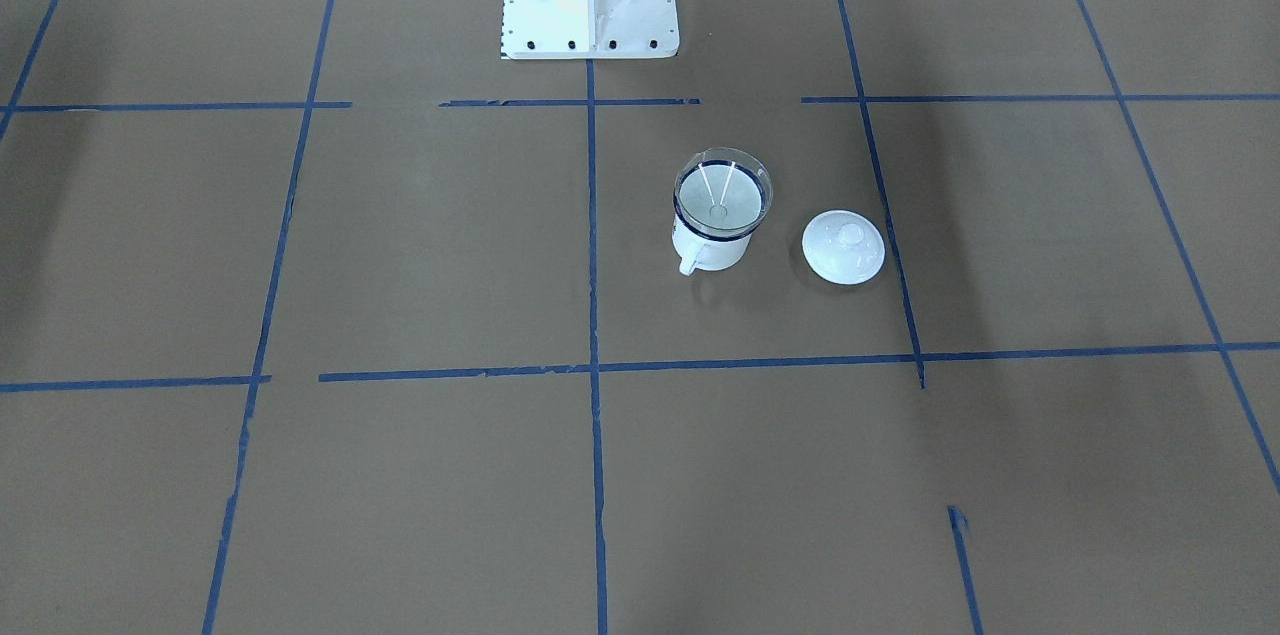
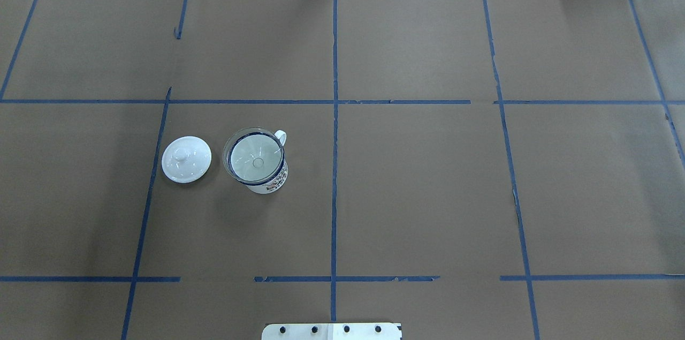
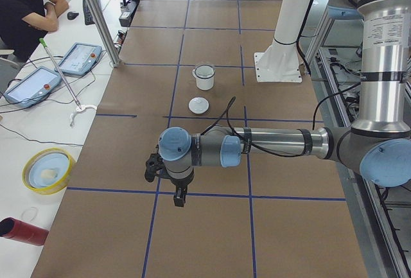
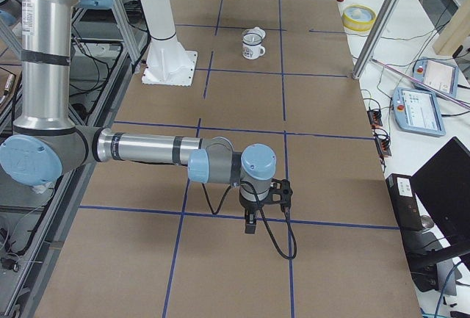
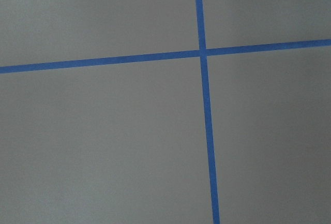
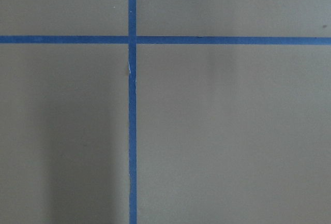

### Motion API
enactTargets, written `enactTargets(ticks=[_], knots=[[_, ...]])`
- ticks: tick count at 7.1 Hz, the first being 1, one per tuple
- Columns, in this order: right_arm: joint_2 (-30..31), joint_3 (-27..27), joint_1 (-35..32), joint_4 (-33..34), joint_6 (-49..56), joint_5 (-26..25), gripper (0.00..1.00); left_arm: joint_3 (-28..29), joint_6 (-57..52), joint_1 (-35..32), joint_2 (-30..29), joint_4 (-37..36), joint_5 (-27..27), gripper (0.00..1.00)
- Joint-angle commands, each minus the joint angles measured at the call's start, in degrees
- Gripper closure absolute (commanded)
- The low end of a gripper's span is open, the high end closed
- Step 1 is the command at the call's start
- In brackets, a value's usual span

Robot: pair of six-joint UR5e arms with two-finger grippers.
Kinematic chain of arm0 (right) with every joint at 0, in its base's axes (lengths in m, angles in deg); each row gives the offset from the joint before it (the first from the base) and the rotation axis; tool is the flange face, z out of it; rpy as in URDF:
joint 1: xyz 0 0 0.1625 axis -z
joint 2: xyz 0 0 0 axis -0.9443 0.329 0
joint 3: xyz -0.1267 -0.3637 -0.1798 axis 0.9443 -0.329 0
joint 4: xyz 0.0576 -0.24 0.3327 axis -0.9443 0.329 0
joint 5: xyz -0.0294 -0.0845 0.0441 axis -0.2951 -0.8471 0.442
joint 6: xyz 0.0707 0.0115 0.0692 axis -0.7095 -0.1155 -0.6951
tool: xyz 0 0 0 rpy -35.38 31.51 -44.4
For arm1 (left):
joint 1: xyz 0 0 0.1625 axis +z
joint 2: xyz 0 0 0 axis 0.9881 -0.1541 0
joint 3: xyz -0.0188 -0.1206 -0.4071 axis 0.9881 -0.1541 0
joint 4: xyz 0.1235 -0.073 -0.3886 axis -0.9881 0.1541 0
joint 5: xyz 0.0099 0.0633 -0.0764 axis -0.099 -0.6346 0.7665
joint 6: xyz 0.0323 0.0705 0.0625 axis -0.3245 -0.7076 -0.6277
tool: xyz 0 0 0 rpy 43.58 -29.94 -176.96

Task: Remove funnel from cup

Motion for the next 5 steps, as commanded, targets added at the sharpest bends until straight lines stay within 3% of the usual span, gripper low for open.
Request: enactTargets(ticks=[1, 5], knots=[[0.0, 0.03, 0.0, 0.0, 0.0, 0.0, 0.0, 0.2, -0.06, 0.05, 0.01, 0.32, -0.36, 0.0], [0.0, 0.03, 0.0, 0.0, 0.0, 0.0, 0.0, -2.32, 0.99, 0.14, -2.0, 0.06, -0.72, 0.0]])
